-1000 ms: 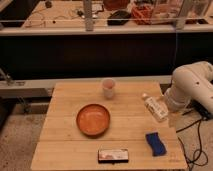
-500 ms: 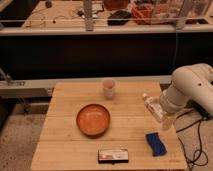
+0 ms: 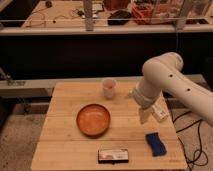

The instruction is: Move the arm in a circular motion

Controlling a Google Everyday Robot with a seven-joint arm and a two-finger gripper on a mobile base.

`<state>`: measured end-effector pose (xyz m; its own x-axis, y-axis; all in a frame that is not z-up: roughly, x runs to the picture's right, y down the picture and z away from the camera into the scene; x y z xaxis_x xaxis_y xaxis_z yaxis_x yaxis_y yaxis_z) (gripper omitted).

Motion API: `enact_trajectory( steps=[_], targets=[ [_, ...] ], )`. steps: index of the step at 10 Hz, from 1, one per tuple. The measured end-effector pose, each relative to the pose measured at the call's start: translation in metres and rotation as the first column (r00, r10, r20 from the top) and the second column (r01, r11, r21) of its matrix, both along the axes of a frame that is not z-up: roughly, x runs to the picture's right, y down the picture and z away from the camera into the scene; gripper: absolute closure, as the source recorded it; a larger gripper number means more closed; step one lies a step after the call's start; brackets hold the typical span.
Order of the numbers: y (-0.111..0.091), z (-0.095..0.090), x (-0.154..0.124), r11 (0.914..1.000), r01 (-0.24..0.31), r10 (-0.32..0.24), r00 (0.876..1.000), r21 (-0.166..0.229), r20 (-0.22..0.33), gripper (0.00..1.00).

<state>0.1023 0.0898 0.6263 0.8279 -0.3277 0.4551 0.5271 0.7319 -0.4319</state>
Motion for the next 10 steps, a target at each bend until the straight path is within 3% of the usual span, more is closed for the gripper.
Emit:
enact_trajectory(
  steps=[1, 3, 4, 5, 7, 10],
  targets=[
    [-0.003, -0.005, -0.020, 0.9986, 0.052, -0.053, 0.998, 0.012, 0.038, 0.20],
    [-0.010, -0.014, -0.047, 0.9854, 0.164, -0.168, 0.980, 0.046, 0.107, 0.20],
    [-0.014, -0.015, -0.056, 0.9767, 0.204, -0.211, 0.970, 0.066, 0.125, 0.20],
    [-0.019, -0.013, -0.057, 0.9731, 0.218, -0.226, 0.967, 0.075, 0.121, 0.20],
    [-0.039, 0.007, -0.050, 0.9700, 0.228, -0.235, 0.967, 0.085, 0.095, 0.20],
    [-0.079, 0.067, -0.055, 0.9634, 0.252, -0.259, 0.963, 0.091, 0.077, 0.20]
  ],
)
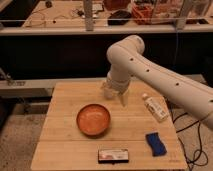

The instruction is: Move the arm in a circular motion

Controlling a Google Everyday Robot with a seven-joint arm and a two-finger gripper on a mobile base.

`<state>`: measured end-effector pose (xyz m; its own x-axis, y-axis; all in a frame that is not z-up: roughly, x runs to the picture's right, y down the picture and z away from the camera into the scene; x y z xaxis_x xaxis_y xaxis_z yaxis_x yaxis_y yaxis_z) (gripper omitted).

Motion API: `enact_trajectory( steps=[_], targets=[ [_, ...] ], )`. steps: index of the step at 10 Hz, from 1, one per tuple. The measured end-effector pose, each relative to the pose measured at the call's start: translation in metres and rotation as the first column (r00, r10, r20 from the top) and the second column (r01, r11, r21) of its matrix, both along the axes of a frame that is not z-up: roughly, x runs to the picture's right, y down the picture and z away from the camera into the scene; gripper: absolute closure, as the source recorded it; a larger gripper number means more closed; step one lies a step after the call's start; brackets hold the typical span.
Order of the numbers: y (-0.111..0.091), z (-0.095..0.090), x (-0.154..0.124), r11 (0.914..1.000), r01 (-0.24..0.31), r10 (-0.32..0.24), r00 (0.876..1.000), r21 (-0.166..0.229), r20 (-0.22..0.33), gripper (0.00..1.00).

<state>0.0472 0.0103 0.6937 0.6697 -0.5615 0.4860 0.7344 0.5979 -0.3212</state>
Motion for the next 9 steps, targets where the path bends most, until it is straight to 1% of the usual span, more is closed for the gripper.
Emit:
enact_trajectory(
  steps=[2, 3, 4, 6, 9],
  targets=[
    [-0.019, 0.035, 0.003, 1.0000, -0.005, 0.005, 1.000, -0.002, -0.012, 0.20],
    [-0.022, 0.048, 0.007, 0.9998, -0.018, 0.018, 1.000, -0.009, -0.021, 0.20],
    [-0.025, 0.061, 0.018, 0.9992, -0.037, 0.036, 0.999, -0.018, -0.040, 0.20],
    [-0.023, 0.078, 0.040, 0.9965, -0.075, 0.072, 0.995, -0.036, -0.073, 0.20],
    [-0.016, 0.091, 0.068, 0.9907, -0.124, 0.117, 0.986, -0.056, -0.118, 0.20]
  ],
)
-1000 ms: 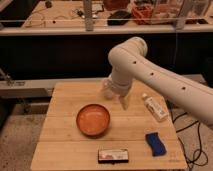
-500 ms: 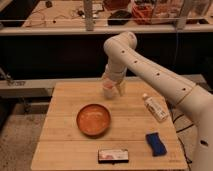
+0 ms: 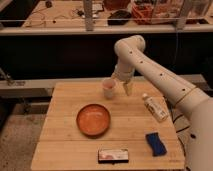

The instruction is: Move the arm in a circular motion

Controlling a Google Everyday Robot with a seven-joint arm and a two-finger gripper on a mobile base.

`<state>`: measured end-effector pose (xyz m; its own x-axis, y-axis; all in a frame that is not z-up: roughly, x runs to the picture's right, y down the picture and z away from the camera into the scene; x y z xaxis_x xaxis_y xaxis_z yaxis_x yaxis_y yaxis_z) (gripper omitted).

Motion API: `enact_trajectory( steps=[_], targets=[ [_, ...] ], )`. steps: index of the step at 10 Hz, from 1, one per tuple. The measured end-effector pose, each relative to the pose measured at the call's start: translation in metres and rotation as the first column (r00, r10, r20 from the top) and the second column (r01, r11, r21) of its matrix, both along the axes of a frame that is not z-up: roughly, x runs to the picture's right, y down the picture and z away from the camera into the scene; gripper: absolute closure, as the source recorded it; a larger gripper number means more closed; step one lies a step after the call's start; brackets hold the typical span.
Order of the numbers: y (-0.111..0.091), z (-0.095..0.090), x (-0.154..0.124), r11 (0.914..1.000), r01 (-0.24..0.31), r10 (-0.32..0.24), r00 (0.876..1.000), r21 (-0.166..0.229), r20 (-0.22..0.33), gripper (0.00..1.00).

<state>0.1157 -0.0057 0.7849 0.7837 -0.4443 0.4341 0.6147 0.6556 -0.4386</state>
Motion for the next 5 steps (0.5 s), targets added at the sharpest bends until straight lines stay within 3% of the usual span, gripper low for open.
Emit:
enact_trajectory(
  steps=[5],
  targets=[
    [0.018, 0.014, 0.051, 0.9960, -0.082, 0.078, 0.994, -0.038, -0.080, 0.20]
  ],
)
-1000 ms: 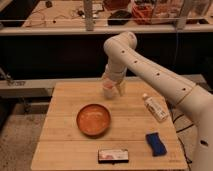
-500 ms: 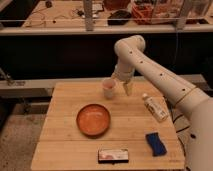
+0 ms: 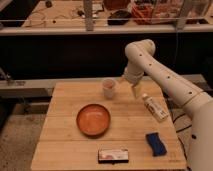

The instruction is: Move the arm in a circular motion

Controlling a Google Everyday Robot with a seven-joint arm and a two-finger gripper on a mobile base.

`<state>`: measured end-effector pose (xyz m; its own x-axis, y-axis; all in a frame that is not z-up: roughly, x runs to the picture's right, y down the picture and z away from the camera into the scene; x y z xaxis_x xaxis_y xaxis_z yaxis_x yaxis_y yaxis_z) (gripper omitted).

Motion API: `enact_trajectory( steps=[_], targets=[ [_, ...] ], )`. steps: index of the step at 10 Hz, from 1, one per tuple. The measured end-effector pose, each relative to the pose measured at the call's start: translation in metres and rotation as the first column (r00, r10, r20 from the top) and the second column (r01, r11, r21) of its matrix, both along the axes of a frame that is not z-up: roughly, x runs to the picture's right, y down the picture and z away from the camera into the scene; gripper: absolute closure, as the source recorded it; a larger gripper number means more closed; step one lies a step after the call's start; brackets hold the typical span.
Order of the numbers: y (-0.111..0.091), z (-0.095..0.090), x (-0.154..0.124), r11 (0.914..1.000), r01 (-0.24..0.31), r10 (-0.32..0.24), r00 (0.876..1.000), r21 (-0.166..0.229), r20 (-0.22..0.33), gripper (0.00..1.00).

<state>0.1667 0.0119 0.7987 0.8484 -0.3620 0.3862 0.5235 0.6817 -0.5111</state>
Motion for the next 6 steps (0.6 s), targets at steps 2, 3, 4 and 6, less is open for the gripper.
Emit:
enact_trajectory(
  steps=[2, 3, 4, 6],
  targets=[
    [0.009, 0.003, 0.020, 0.9994, -0.033, 0.033, 0.999, -0.014, -0.032, 0.20],
    [0.013, 0.003, 0.029, 0.9986, -0.049, 0.048, 0.998, -0.018, -0.047, 0.20],
    [0.017, 0.004, 0.039, 0.9976, -0.066, 0.064, 0.996, -0.022, -0.063, 0.20],
    [0.027, 0.003, 0.060, 0.9945, -0.101, 0.098, 0.990, -0.029, -0.099, 0.20]
  ],
)
